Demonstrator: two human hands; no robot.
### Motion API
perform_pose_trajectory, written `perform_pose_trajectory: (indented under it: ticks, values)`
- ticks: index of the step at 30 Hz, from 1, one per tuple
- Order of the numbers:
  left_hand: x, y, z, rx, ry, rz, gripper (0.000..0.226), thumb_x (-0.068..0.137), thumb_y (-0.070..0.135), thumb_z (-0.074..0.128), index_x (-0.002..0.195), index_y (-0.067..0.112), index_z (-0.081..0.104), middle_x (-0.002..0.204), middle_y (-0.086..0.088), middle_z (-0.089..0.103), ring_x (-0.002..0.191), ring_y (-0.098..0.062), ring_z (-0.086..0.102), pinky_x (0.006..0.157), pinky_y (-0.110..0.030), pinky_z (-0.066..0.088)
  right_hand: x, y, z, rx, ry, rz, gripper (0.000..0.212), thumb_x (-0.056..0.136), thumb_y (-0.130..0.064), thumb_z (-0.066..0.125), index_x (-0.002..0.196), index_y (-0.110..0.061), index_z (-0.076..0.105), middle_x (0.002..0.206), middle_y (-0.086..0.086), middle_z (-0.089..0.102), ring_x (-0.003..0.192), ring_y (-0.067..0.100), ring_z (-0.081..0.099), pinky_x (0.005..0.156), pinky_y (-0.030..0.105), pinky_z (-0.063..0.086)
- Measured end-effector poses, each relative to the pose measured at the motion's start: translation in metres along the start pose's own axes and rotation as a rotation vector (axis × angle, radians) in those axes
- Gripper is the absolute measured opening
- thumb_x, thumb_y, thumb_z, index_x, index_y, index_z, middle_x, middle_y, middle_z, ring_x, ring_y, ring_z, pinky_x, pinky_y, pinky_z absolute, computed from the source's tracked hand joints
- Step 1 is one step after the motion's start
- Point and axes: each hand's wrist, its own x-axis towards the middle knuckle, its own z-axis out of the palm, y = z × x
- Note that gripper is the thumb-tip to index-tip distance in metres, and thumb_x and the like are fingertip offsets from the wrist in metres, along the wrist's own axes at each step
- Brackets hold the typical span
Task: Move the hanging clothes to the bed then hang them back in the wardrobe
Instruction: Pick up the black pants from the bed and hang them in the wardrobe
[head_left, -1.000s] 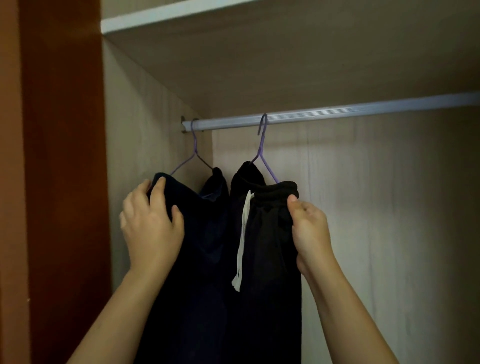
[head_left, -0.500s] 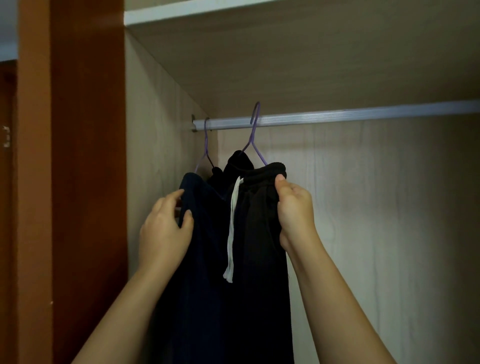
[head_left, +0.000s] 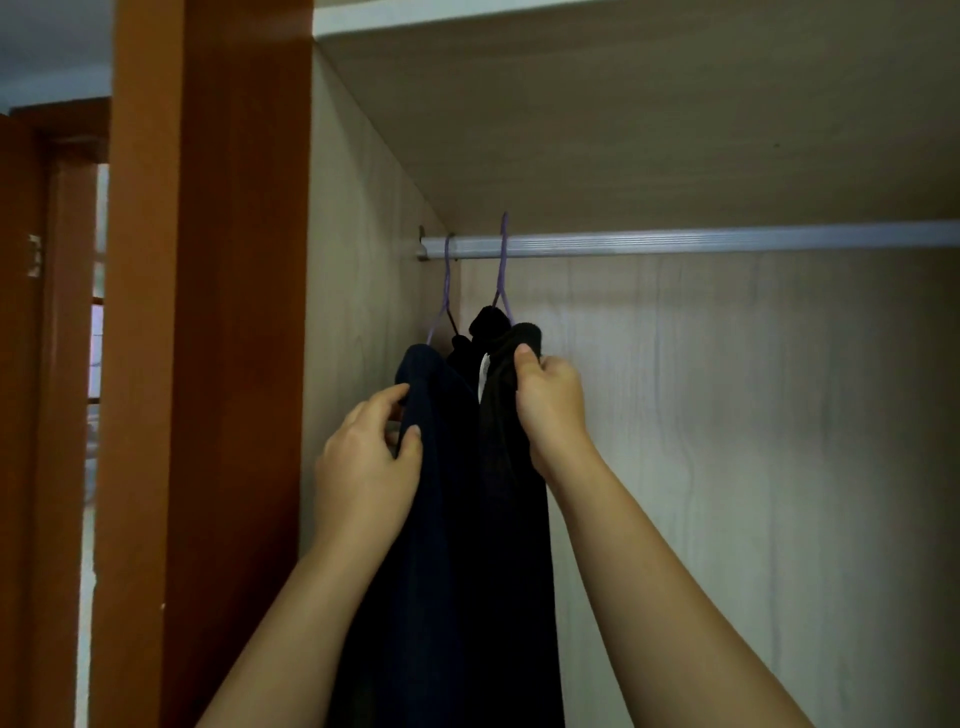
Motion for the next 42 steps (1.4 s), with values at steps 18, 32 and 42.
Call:
perform_pose_trajectory:
  ticks: [18,32,42]
  values:
    - [-0.042,-0.013,-0.009,-0.085,-0.027,-0.016,0.044,0.086,0.014,0.058,0.128,0.025,0.049,0.119,0.013,0.054,0.104,-0.002,0.052,0.083,-0.009,0.039,-0.068,0.048,-0.018,-0.068,-0.362,-0.088,0.015,0.088,-0.034,0.055,0.096,-0.022,0.052,0.075,-0.008,0.053,0.064,0.002,0.052,0.058,0.012,0.043]
    - [-0.237,-0.049,-0.057,0.105,-0.296,-0.195,0.041,0.086,0.019,0.055,0.126,0.025,0.048,0.114,0.012,0.054,0.108,0.009,0.049,0.087,0.001,0.034,-0.25,0.217,-0.08,-0.449,-0.597,0.051,0.019,0.084,-0.019,0.062,0.097,-0.022,0.048,0.091,-0.004,0.054,0.078,0.007,0.053,0.066,0.011,0.038]
    - [-0.421,-0.122,-0.152,0.404,-0.363,-0.949,0.026,0.088,0.014,0.054,0.112,0.023,0.058,0.098,0.017,0.058,0.083,0.008,0.058,0.066,-0.005,0.04,-0.394,0.315,-0.097,-0.806,-1.225,0.531,0.038,0.09,-0.031,0.052,0.121,-0.009,0.046,0.118,0.01,0.054,0.103,0.022,0.056,0.08,0.03,0.047]
